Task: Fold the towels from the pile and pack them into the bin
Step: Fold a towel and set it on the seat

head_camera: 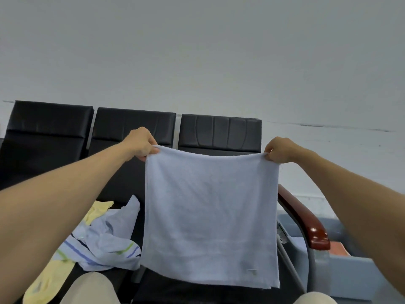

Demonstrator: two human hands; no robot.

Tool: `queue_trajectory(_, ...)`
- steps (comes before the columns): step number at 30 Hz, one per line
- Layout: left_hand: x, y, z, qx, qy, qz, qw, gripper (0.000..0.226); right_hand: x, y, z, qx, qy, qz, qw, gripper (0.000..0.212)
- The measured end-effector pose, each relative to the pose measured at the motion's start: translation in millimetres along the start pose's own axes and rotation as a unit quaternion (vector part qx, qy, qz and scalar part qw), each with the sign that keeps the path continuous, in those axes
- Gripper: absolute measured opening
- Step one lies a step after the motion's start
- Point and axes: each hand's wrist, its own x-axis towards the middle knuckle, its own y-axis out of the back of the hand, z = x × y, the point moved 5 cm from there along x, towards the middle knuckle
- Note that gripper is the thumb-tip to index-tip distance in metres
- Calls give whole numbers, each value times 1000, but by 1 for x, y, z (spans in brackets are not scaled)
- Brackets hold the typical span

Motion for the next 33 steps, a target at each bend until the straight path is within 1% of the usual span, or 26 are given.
queue_trajectory(3, 3, -27, -11, 59, -7, -28, 998, 21, 0, -23, 5, 7, 2, 12, 1000, 17)
queue_trajectory(5, 7, -52, -23, 67, -3, -49, 997, 21, 4, -45, 13, 31, -17, 26, 999, 9)
queue_trajectory(6, 8, -66, -30, 59, 6, -59, 997, 20, 7, -59, 18, 42, -27, 31, 998, 10)
queue_trajectory(7, 10, -82, -38, 42, 19, -67, 997, 18, 9, -76, 24, 49, -34, 33, 998, 12)
queue_trajectory(9, 10, -112, -55, -29, 57, -74, 995, 11, 11, -108, 34, 74, -52, 23, 996, 8)
queue_trajectory(11, 11, -143, -71, -95, 92, -65, 989, 11, 15, -143, 48, 133, -84, 1, 988, 6)
queue_trajectory(12, 10, -150, -75, -114, 93, -52, 988, 10, 15, -151, 53, 164, -97, -4, 982, 6)
queue_trajectory(15, 2, -188, -98, -132, 86, -55, 986, 16, 11, -200, 70, 248, -117, -9, 962, 16)
queue_trajectory(17, -10, -207, -113, -140, 72, -64, 985, 12, 1, -229, 75, 253, -109, -16, 961, 18)
queue_trajectory(19, -24, -225, -124, -134, 52, -80, 986, 13, -11, -255, 78, 241, -118, -25, 963, 34)
queue_trajectory(20, -32, -234, -127, -115, 34, -90, 989, 13, -18, -266, 81, 244, -130, -24, 961, 38)
queue_trajectory(21, -40, -241, -128, -90, 12, -98, 991, 14, -24, -275, 83, 256, -139, -19, 956, 39)
queue_trajectory(23, -55, -251, -132, -53, -21, -107, 993, 17, -37, -287, 87, 273, -155, -7, 949, 32)
queue_trajectory(25, -67, -257, -141, -45, -41, -108, 992, 12, -47, -296, 93, 263, -156, -16, 952, 24)
queue_trajectory(27, -75, -260, -144, -41, -79, -124, 988, 5, -53, -301, 99, 235, -153, -58, 958, 15)
queue_trajectory(29, -80, -257, -141, -32, -122, -154, 980, 9, -54, -301, 102, 213, -150, -104, 960, 9)
queue_trajectory(32, -88, -254, -139, 4, -149, -207, 967, 8, -58, -299, 102, 186, -128, -161, 961, 1)
queue_trajectory(33, -90, -254, -139, 16, -152, -223, 963, 8, -60, -298, 101, 179, -120, -176, 961, 3)
